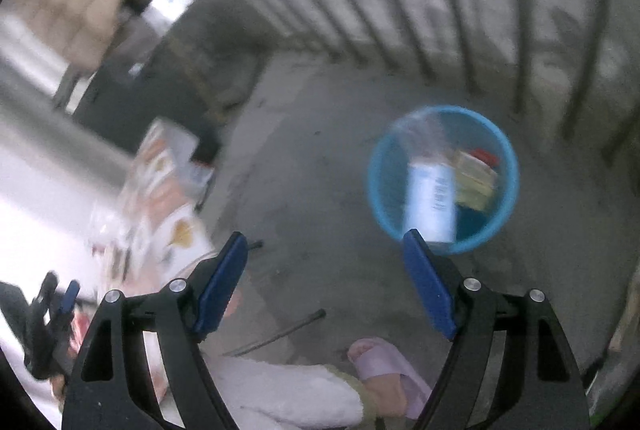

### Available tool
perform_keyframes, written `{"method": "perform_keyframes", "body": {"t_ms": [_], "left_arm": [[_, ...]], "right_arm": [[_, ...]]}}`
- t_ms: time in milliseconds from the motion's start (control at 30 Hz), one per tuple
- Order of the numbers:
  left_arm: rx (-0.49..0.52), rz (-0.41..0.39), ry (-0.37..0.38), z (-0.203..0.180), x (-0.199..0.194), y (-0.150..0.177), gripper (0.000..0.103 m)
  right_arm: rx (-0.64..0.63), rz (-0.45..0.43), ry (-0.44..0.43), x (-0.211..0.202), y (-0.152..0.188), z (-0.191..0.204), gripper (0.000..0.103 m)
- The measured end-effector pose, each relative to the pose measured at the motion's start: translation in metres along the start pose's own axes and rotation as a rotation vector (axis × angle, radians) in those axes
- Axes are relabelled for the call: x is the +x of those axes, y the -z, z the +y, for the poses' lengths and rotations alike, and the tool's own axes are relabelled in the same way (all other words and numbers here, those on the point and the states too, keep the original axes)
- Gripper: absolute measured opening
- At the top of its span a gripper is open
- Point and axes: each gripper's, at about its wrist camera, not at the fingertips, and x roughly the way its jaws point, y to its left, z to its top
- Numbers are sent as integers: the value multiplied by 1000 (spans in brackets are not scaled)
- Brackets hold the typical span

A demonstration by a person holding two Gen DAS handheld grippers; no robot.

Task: Collect trash
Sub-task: 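Move both tools back to the table, left gripper toward the gold tissue pack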

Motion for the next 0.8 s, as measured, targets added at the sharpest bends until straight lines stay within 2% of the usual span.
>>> {"method": "perform_keyframes", "body": {"t_ms": [100, 200, 367, 467, 633, 800], "left_arm": [[-84, -59, -46, 46, -24, 5, 98], [-161, -86, -68, 82, -33, 9, 98], [-227, -92, -42, 108, -24, 7, 97], [-245, -68, -36, 112, -3, 2, 90], [-318, 6, -21, 129, 34, -5, 73], [-337, 56, -17, 134, 58, -5, 68]], "right_arm": [[-102, 26, -59, 8, 4, 41, 76], [-170, 68, -124, 23, 10, 77, 76], [-256, 150, -201, 50, 17, 137, 76], [-272, 200, -272, 71, 12, 169, 76], [-298, 244, -345, 98, 4, 217, 64], [-322, 303, -389, 145, -2, 266, 53]]}}
